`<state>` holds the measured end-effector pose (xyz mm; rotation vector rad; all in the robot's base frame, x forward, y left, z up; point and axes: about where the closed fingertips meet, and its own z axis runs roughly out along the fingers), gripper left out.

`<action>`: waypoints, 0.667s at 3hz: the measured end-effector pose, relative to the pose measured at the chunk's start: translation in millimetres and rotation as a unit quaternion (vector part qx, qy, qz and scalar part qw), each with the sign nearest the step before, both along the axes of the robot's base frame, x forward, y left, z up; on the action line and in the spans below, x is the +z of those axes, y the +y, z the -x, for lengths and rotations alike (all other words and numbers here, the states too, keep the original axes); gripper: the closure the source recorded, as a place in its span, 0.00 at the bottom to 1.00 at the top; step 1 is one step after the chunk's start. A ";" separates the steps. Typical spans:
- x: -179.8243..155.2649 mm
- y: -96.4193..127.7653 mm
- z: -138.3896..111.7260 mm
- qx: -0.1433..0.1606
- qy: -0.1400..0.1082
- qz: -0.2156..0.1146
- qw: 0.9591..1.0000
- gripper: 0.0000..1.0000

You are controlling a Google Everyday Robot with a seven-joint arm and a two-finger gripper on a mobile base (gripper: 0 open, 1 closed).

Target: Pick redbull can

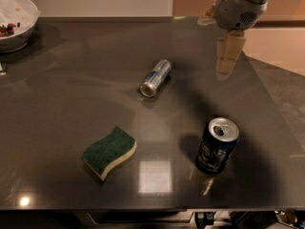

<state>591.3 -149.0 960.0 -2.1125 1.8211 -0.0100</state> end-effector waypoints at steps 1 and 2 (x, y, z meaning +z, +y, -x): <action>-22.3 48.5 -28.3 0.090 0.004 -0.001 0.996 0.00; -41.9 85.1 -40.1 0.156 0.008 0.006 0.988 0.00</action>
Offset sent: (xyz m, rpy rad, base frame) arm 0.0429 0.1220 -0.0671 -0.0515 0.0757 0.4969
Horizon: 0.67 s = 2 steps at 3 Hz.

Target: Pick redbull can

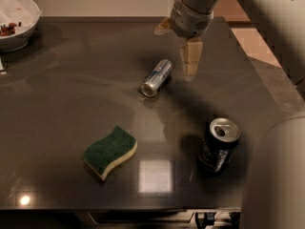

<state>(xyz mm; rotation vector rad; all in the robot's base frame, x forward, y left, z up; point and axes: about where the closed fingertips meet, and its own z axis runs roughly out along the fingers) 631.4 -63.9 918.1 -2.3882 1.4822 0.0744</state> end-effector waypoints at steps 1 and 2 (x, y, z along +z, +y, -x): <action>-21.3 26.6 -7.6 0.053 0.006 0.017 0.998 0.00; -39.5 39.3 -13.6 0.089 0.012 0.037 0.995 0.00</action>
Offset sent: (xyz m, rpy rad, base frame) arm 0.0072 0.0432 -0.0576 -0.1569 0.0889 0.2805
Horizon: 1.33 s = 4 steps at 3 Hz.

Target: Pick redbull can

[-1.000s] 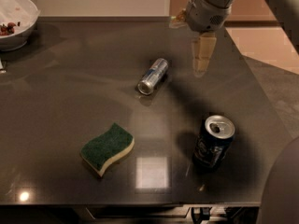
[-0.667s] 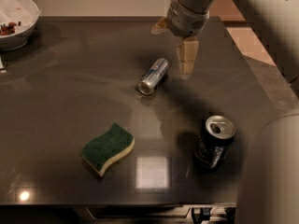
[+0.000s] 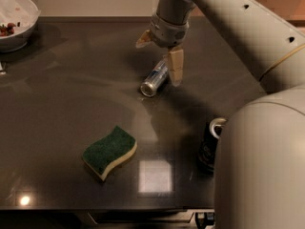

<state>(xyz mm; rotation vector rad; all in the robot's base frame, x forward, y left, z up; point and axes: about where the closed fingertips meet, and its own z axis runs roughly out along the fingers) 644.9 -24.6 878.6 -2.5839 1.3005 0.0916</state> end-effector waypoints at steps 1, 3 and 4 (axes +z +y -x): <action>-12.1 5.4 -2.9 0.029 0.001 0.019 0.999 0.00; -26.5 8.6 -2.6 0.066 0.002 0.049 0.997 0.00; -33.4 10.5 -0.2 0.087 0.005 0.067 0.994 0.17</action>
Offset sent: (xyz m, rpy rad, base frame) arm -0.0148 -0.0034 -0.0274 -0.1589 0.0635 0.1726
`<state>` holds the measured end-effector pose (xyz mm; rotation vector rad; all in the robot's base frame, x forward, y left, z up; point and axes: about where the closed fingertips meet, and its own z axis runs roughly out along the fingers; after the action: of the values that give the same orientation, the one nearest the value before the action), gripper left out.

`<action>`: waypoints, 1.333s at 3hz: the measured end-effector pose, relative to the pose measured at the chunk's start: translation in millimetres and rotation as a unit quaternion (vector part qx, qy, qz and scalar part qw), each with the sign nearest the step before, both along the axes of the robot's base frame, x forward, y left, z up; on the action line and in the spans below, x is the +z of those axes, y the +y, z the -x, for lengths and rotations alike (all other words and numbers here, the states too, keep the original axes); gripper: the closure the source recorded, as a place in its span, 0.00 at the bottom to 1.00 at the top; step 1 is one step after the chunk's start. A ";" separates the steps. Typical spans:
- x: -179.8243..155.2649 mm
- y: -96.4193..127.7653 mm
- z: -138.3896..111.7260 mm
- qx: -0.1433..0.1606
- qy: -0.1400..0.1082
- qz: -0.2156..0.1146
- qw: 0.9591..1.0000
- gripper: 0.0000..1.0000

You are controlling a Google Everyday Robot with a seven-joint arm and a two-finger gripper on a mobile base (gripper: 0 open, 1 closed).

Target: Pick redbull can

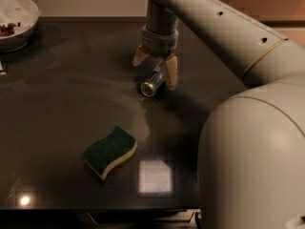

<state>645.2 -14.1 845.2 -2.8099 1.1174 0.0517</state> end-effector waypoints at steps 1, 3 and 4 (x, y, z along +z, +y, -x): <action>-4.2 -0.2 2.4 0.013 0.000 0.013 1.000 0.41; 13.4 -4.9 8.3 0.016 -0.014 0.006 1.000 0.87; 37.8 -6.1 16.5 0.018 -0.030 -0.006 0.999 1.00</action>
Offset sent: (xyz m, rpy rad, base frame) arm -0.0253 -0.0176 0.0073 -0.0814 0.0577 0.0569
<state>628.7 -20.2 883.0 -2.8014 1.0508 -0.0215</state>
